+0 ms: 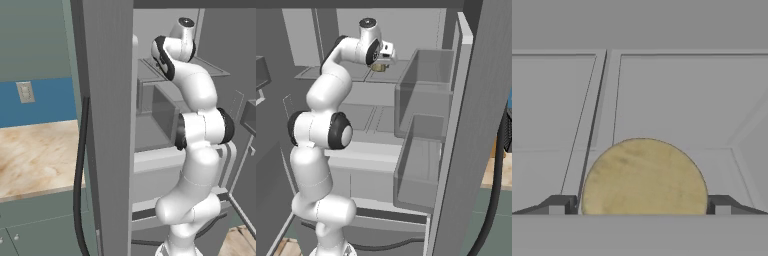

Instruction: Retrieve the sausage and cheese from the fridge and place them on the cutting board on the counter.

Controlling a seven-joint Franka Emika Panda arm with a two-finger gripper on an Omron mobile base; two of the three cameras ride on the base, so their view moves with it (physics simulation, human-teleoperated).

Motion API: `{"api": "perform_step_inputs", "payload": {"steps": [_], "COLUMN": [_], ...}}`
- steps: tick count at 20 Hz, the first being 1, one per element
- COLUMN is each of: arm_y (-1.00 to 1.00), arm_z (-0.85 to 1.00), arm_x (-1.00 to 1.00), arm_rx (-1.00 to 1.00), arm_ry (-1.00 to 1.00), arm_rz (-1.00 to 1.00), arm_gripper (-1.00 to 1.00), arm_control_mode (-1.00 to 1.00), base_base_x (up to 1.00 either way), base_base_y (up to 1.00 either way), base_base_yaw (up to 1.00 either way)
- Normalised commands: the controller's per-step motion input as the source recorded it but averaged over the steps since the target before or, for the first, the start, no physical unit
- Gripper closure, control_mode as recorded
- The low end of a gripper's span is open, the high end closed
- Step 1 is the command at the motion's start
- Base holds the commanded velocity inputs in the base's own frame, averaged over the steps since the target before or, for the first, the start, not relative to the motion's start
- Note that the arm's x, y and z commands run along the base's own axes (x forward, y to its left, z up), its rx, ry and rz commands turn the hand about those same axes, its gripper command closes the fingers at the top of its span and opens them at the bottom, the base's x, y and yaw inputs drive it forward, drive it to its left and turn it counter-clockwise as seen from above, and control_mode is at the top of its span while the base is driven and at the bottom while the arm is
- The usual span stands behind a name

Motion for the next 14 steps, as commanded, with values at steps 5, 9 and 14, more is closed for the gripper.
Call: {"api": "perform_step_inputs", "payload": {"steps": [5,9,14], "arm_y": [-0.05,-0.01,-0.02], "arm_z": [-0.02,-0.08,-0.13], "arm_x": [0.04,0.02,0.02], "arm_rx": [0.00,0.00,0.01], "arm_ry": [0.00,0.00,0.00], "arm_rz": [0.00,0.00,0.00], "arm_gripper": [-1.00,-1.00,1.00], "arm_control_mode": [-1.00,-1.00,-1.00], "base_base_x": [0.00,0.00,0.00], "base_base_y": [0.00,0.00,0.00], "base_base_yaw": [0.00,0.00,0.00]}}
